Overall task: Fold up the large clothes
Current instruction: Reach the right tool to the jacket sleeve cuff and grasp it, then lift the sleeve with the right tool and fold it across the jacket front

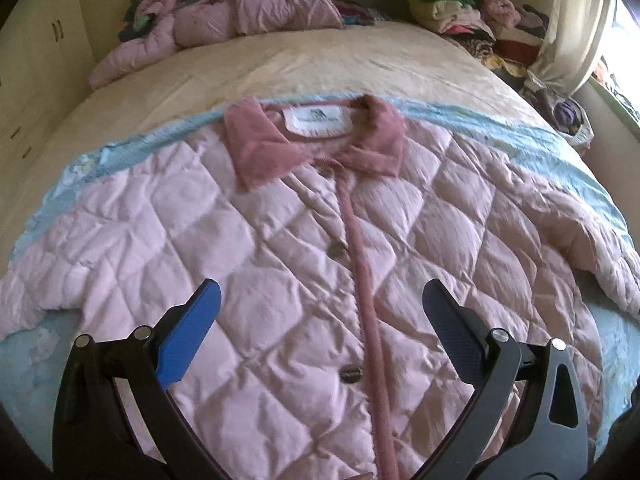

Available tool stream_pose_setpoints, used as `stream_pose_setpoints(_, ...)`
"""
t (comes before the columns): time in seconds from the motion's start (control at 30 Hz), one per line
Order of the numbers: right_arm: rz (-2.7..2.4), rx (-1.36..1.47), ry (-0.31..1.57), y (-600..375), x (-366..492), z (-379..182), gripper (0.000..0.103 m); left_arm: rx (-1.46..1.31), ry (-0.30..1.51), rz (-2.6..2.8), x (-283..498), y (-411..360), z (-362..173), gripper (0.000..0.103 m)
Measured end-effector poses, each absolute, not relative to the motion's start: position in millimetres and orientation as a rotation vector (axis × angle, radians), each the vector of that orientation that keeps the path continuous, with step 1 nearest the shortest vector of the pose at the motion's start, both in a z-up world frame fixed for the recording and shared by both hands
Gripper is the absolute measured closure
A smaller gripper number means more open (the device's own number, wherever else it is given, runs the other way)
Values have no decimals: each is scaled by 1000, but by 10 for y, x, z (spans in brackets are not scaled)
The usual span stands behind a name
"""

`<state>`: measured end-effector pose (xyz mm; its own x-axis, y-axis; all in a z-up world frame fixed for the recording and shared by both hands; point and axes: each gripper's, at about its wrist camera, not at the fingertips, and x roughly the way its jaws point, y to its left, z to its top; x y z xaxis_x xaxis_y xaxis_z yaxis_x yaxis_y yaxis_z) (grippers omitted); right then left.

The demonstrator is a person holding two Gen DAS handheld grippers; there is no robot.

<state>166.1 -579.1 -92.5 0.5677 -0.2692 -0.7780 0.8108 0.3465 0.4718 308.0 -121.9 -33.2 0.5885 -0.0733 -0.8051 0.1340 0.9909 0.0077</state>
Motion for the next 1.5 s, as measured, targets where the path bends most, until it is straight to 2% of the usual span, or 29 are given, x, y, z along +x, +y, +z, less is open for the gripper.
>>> stream_pose_setpoints(0.2,-837,1051,667,-6119,1578,-1241,4,78,976,-116,3100,-1223,-524,8)
stream_pose_setpoints(0.4,-828,1079,589,-6335,1548,-1389,6,42,992,-82,3177,-1058,-580,8)
stream_pose_setpoints(0.47,-817,1096,558,-6406,1533,-1386,18,39,990,-70,3215,-999,-569,8)
stream_pose_setpoints(0.5,-811,1110,547,-6450,1524,-1390,29,32,991,-61,3246,-952,-557,8)
stream_pose_setpoints(0.53,-803,1113,533,-6483,1515,-1380,49,23,993,-52,3273,-901,-544,8)
stream_pose_setpoints(0.6,-736,1120,482,-6520,1505,-1305,70,6,993,-36,3309,-803,-509,8)
stream_pose_setpoints(0.63,-710,1104,457,-6502,1498,-1214,76,1,990,-26,3321,-745,-488,8)
stream_pose_setpoints(0.73,-604,1005,380,-6337,1561,-817,84,-5,983,15,3356,-557,-425,8)
stream_pose_setpoints(1.03,-302,724,304,-5464,2082,245,87,-113,955,49,3327,-64,-273,8)
stream_pose_setpoints(1.5,5,514,276,-4109,2645,993,88,-287,895,-115,3275,374,-99,8)
